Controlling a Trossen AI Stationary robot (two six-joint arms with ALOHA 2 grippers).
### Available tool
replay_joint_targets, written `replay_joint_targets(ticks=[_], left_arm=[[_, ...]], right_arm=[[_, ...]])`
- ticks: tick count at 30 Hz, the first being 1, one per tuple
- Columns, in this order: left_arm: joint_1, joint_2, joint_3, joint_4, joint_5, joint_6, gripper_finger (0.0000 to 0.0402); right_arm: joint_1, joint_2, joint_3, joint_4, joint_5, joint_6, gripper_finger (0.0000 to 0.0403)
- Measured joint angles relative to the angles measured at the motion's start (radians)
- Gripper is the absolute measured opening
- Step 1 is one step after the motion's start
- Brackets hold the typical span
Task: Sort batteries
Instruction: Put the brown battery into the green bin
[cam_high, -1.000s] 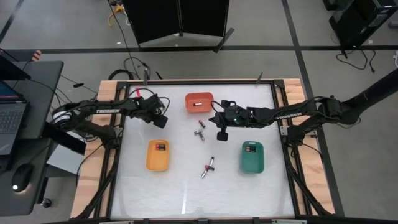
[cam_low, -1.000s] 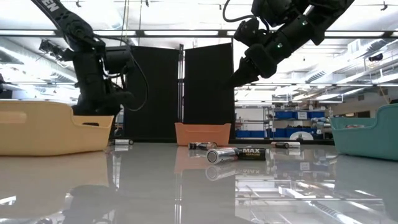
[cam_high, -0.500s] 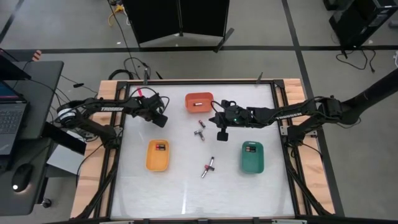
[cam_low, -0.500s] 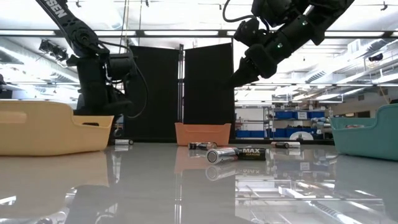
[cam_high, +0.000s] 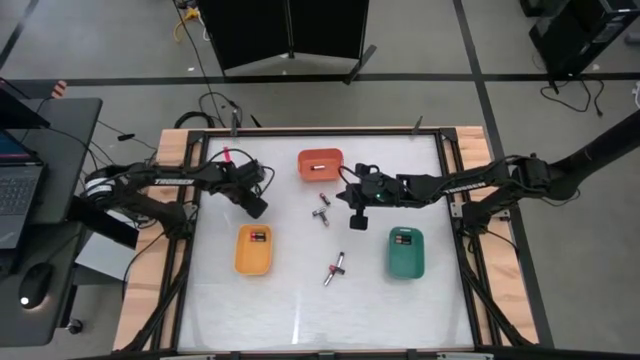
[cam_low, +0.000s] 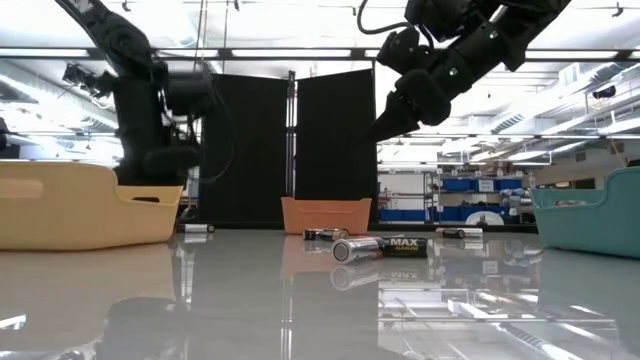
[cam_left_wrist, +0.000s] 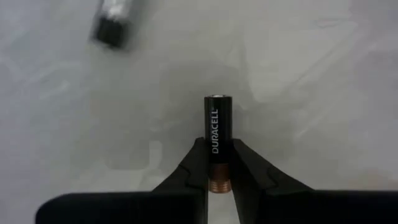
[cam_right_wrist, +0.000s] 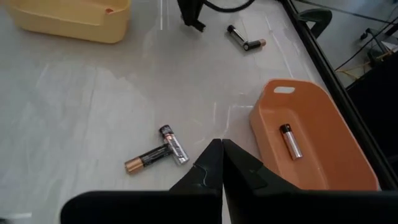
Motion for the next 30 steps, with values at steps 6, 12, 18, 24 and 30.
replay_joint_targets(ticks=[6,12,18,24,30], left_arm=[[-0.125,-0.100,0.002,0.129,-0.016,-0.022,0.0045],[-0.261,-0.118,0.003,0.491,-0.058,0.054,0.0045],[-0.309,-0.001,0.004,0.868,-0.049,0.168,0.0045],[-0.311,0.154,0.004,1.242,0.023,0.277,0.0045],[-0.305,0.276,0.004,1.518,0.093,0.318,0.0045]], right_arm=[[0.034,-0.035,0.000,-0.029,0.000,0.010,0.0011],[0.024,-0.046,-0.059,-0.069,-0.057,0.092,0.0010],[0.012,-0.044,-0.244,0.339,-0.209,0.190,0.0009],[0.011,-0.044,-0.319,0.580,-0.210,0.289,0.0015],[0.013,-0.044,-0.319,0.707,-0.210,0.349,0.0038]])
